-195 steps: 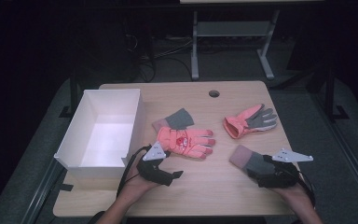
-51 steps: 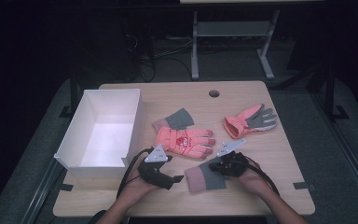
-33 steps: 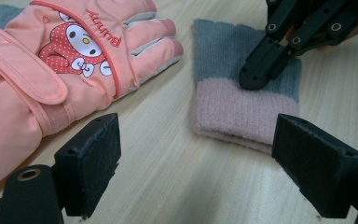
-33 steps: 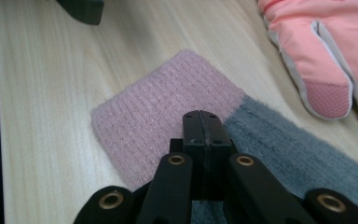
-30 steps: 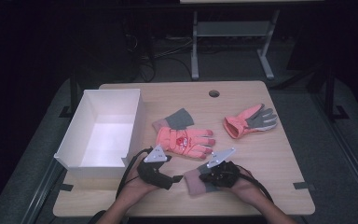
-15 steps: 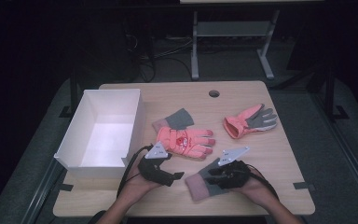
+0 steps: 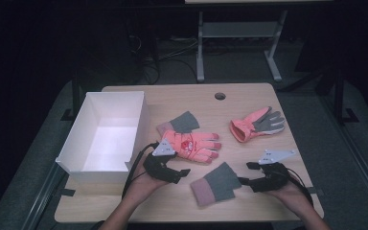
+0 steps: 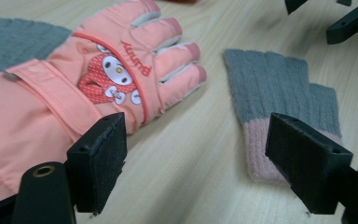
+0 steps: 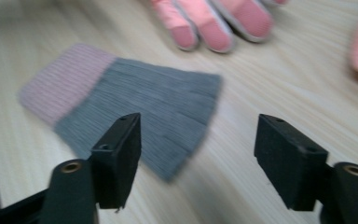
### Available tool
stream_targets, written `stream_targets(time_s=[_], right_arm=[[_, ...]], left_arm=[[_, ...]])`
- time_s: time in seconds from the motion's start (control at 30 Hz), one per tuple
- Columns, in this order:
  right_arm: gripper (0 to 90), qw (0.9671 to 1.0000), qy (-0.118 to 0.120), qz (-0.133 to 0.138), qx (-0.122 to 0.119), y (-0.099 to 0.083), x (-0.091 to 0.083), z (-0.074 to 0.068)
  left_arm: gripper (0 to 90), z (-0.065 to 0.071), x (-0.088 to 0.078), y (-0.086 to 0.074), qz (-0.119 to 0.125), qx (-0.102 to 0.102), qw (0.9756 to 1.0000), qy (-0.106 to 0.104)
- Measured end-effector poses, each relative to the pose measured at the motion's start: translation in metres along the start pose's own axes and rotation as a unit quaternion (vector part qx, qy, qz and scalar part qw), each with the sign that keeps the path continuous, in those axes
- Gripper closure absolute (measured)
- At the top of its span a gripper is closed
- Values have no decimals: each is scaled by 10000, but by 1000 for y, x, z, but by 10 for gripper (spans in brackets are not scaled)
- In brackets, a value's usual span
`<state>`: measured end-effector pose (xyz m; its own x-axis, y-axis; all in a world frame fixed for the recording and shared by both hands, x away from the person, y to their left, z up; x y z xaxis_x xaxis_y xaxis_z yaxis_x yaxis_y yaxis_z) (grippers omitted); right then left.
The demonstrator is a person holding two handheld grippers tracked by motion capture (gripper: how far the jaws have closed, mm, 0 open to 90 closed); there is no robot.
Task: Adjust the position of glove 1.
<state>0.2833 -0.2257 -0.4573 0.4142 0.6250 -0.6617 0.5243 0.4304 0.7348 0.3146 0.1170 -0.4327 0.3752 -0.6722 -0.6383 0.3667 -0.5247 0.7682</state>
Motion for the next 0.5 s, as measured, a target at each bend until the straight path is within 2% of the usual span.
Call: stream_targets(time_s=[0.1,0.23,0.37,0.5], right_arm=[[291,9999,-92,38,101,-8,-8,6],[290,9996,-198,95,160,-12,-14,12],[289,9996,-154,98,232,-12,-13,13],[290,9996,-166,102,214,-12,-13,13]], left_arm=[[223,-5,0,6,-26,45,10000,47],[235,-14,2,17,-5,-37,9999,96],[236,-21,5,28,101,-240,9996,119],[248,-30,9,40,42,-191,9996,202]])
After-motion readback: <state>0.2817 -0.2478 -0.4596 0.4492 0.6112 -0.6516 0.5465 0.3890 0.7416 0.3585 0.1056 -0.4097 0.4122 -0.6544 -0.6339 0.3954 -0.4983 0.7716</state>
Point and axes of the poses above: each handheld gripper's, and its own axes: x roughly forward along the jaws, y roughly out of its top, z roughly to its right, the point moved 2 cm from there along x, roughly forward along the jaws, and after that the axes turned 2 degrees about x, right-handed, at the moved point
